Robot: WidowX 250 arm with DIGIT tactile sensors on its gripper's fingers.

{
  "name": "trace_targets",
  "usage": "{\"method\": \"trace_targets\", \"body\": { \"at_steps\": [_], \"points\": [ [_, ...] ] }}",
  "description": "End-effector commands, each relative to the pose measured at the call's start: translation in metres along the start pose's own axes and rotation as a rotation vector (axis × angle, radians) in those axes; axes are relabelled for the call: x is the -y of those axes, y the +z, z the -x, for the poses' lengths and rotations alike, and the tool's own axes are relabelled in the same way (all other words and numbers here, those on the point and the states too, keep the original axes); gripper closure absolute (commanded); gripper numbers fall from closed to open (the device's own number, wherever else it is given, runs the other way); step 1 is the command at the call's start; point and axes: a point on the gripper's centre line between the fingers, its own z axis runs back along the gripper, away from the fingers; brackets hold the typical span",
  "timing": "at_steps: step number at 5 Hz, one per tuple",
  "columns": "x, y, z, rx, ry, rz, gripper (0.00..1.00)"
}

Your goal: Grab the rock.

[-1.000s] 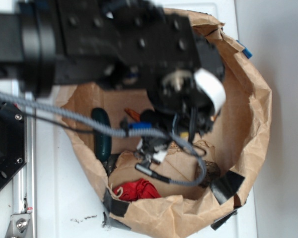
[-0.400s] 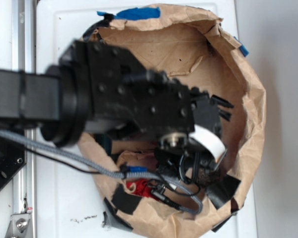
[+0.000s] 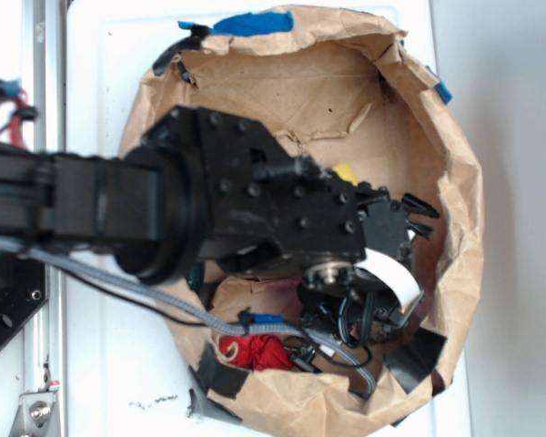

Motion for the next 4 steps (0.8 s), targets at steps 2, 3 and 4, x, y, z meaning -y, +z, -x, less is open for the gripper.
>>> {"method": "trace_targets", "body": {
  "at_steps": [2, 3, 4],
  "points": [
    [0.027, -0.011, -0.030, 0.065, -0.120, 0.037, 0.00],
    [0.032, -0.015, -0.031, 0.060, -0.133, 0.031, 0.00],
    [0.029, -0.017, -0.029, 0.056, -0.115, 0.036, 1.00]
  ]
}}
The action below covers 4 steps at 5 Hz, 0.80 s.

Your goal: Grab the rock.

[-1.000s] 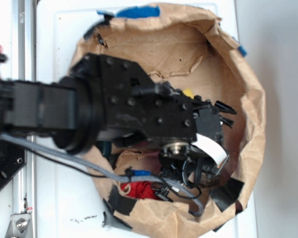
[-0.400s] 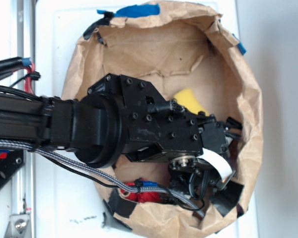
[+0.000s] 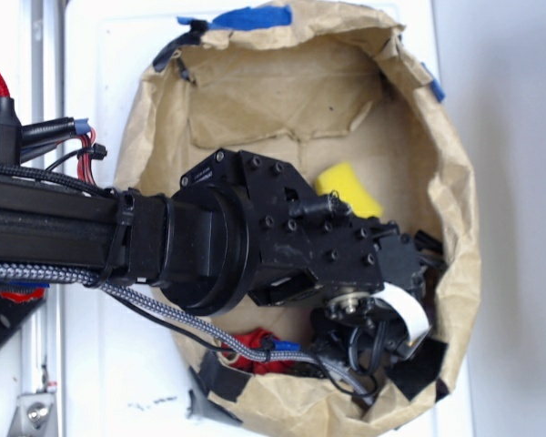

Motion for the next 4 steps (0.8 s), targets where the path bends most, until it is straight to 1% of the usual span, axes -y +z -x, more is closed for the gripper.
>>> {"method": "trace_targets", "body": {
  "at_steps": [1, 2, 3, 4],
  "points": [
    [0.004, 0.006, -0.016, 0.037, -0.026, -0.025, 1.00],
    [0.002, 0.007, -0.016, 0.032, -0.013, -0.030, 1.00],
    [-0.006, 0.023, -0.007, 0.006, 0.030, -0.011, 1.00],
    [-0.019, 0.049, 0.017, -0.022, 0.096, 0.046, 1.00]
  ]
}}
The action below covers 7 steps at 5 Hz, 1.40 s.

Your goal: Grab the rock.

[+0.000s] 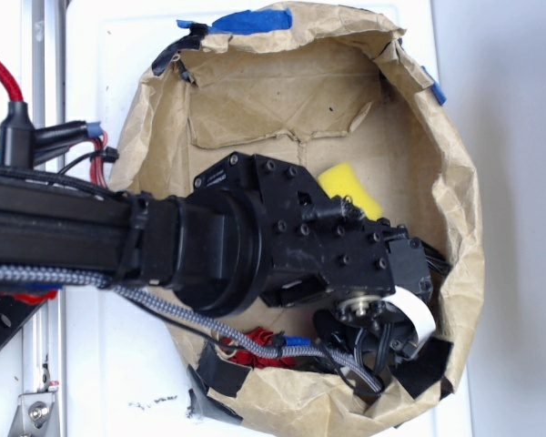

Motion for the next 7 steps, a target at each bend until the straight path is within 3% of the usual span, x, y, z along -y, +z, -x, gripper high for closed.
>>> {"method": "trace_targets", "body": {
  "at_steps": [1, 2, 3, 5, 7],
  "points": [
    [-0.020, 0.076, 0.029, 0.002, 0.127, 0.036, 1.00],
    [-0.016, 0.102, 0.039, 0.029, 0.196, 0.020, 1.00],
    [-0.016, 0.132, 0.046, -0.012, 0.318, 0.075, 1.00],
    [-0.025, 0.166, 0.049, -0.134, 0.512, 0.118, 1.00],
    [-0.023, 0.169, 0.048, -0.101, 0.516, 0.118, 1.00]
  ]
}}
